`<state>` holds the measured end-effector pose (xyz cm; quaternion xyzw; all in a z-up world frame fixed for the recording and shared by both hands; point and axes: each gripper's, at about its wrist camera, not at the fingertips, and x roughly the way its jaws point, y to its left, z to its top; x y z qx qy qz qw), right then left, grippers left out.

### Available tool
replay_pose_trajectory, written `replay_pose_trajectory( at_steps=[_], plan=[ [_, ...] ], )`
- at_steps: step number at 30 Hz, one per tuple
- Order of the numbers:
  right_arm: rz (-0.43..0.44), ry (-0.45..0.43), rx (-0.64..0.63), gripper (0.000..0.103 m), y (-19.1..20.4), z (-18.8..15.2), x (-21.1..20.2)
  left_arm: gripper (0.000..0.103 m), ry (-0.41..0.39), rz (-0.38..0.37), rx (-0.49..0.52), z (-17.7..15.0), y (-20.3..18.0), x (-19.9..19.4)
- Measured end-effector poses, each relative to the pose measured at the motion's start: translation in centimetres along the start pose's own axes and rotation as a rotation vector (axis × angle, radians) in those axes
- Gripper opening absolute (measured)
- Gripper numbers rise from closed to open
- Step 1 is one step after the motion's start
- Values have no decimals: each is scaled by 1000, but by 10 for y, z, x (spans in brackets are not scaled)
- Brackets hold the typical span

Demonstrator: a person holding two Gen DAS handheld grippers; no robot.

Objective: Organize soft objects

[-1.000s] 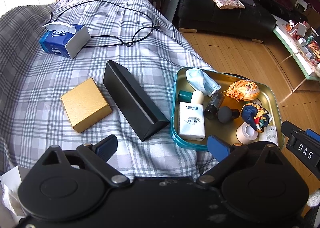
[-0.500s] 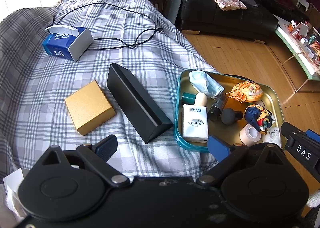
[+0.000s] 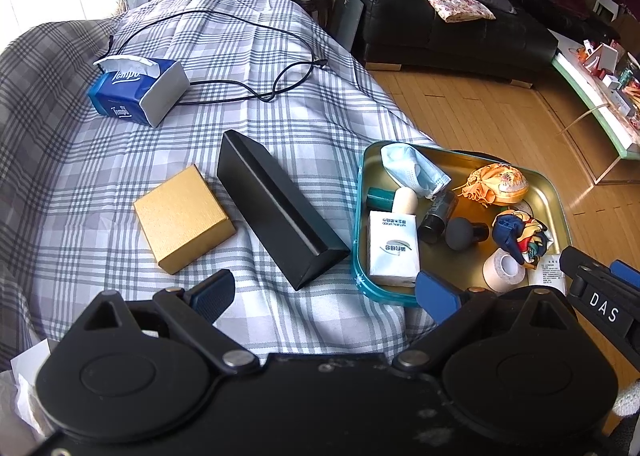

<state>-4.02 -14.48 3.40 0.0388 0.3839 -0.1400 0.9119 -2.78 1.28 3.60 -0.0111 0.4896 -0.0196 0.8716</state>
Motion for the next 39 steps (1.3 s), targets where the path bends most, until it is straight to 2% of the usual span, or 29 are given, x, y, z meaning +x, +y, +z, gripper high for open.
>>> replay_pose_trajectory(
  at_steps=[39],
  plan=[
    [10,7,-4,53,2,-2,1,97,-4,5,-5,-1,3,-2]
  ],
)
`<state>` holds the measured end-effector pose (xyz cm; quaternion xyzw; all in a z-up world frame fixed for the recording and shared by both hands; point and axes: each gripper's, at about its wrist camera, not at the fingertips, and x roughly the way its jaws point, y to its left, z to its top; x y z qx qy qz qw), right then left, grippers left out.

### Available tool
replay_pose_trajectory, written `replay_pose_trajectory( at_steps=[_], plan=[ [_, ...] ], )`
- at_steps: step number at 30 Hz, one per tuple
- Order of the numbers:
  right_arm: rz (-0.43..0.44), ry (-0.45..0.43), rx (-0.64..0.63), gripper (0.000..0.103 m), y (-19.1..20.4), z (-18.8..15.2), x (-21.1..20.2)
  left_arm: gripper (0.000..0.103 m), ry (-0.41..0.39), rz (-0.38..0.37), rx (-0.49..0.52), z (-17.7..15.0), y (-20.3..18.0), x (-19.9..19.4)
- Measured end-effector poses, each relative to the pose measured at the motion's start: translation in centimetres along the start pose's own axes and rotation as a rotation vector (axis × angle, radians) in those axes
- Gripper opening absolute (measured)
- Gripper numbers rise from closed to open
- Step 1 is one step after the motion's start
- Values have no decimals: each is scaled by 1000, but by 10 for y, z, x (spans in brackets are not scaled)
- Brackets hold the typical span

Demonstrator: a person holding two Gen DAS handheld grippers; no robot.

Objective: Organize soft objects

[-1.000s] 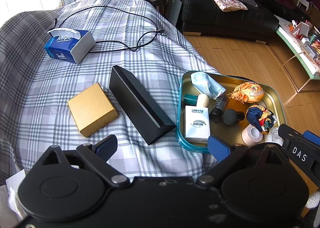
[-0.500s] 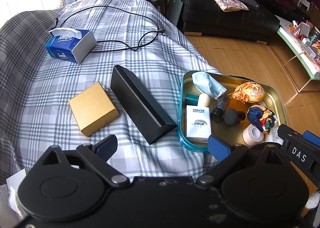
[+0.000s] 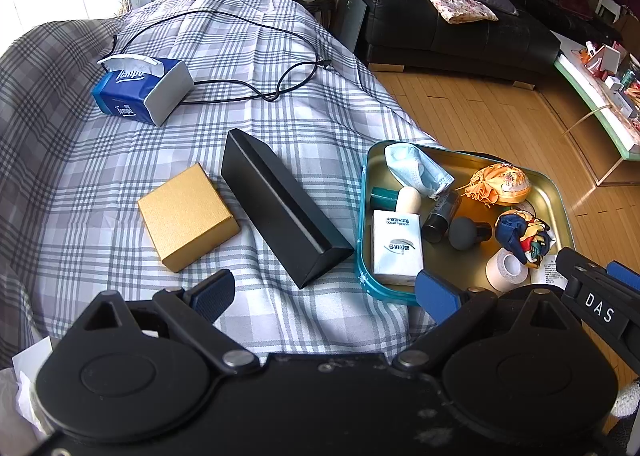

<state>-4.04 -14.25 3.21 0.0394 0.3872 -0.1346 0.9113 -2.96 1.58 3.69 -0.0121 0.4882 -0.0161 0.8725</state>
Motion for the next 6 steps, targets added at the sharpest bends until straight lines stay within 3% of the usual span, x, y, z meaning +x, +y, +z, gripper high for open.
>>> replay_pose_trajectory(
  at_steps=[6],
  plan=[
    [0,0,0,53,0,0,0,97,-2,0,2,0,-2,1]
  ],
)
